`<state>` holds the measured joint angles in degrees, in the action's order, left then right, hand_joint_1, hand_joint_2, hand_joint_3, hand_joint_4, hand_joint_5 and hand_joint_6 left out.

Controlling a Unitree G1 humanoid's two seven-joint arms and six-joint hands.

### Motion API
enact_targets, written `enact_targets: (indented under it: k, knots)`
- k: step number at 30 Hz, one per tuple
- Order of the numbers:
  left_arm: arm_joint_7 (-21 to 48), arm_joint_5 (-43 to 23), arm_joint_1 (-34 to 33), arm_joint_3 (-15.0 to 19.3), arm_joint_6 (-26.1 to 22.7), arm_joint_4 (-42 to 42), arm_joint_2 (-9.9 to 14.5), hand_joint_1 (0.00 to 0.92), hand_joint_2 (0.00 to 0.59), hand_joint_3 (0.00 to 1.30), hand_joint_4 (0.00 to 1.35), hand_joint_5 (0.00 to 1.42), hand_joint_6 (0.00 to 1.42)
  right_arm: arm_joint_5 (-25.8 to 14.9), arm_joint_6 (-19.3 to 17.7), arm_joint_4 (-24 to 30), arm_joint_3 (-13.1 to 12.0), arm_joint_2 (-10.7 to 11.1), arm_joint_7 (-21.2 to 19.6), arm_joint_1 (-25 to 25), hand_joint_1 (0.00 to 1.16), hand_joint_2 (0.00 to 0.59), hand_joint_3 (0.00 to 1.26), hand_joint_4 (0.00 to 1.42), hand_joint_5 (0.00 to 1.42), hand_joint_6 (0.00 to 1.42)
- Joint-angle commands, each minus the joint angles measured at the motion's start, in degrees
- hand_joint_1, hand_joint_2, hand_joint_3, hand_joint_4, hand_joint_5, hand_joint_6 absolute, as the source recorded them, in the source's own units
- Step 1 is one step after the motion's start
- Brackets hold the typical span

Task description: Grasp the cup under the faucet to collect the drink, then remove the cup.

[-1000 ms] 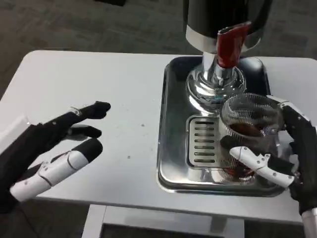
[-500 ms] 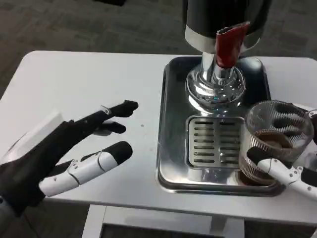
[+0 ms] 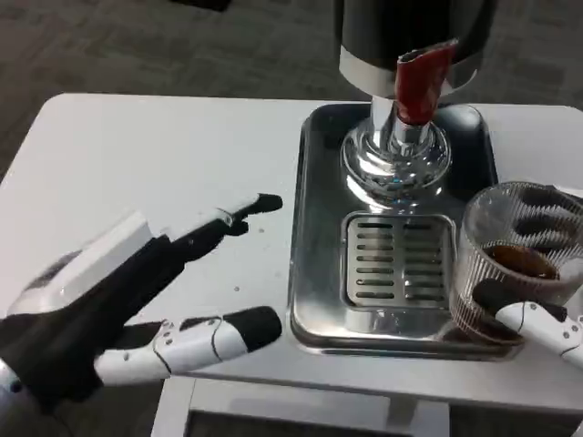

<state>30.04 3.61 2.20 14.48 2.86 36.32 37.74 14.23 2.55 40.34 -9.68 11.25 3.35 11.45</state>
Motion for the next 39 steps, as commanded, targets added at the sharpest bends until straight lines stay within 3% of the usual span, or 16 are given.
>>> enact_targets:
  k: [1, 10, 21, 29, 39]
  knots:
    - [1.24, 2.56, 2.34, 1.4, 0.19, 3.82, 2.02, 0.0, 0.057, 0.1, 0.01, 0.1, 0.12, -1.74, 1.19, 5.13, 0.14, -0.17, 1.44, 0.2, 0.77, 0.233, 1.01, 1.17, 1.37, 1.42]
    - [1.88, 3.32, 7.4, 4.19, -1.35, 11.84, 1.53, 0.0, 0.069, 0.07, 0.0, 0.05, 0.08, -3.34, 3.13, 9.5, 0.95, -0.01, 4.31, 1.15, 0.77, 0.234, 1.01, 1.19, 1.37, 1.42]
    - [1.84, 3.23, 13.12, 7.38, -1.95, 17.38, -0.54, 0.0, 0.079, 0.05, 0.0, 0.03, 0.07, -4.34, 1.82, 11.08, 2.38, 0.21, 6.41, 3.98, 0.77, 0.234, 1.02, 1.19, 1.37, 1.42]
    - [2.27, 3.01, 15.66, 7.57, -3.19, 23.01, -1.48, 0.0, 0.086, 0.04, 0.0, 0.02, 0.06, -4.37, 1.15, 11.69, 3.51, 0.14, 6.67, 4.74, 0.77, 0.234, 1.02, 1.19, 1.38, 1.42]
    - [2.76, 3.8, 20.44, 10.65, 3.87, 23.68, -1.98, 0.0, 0.082, 0.03, 0.0, 0.0, 0.06, -5.02, 0.59, 12.9, 4.53, 1.33, 8.69, 5.3, 0.77, 0.234, 1.03, 1.21, 1.38, 1.42]
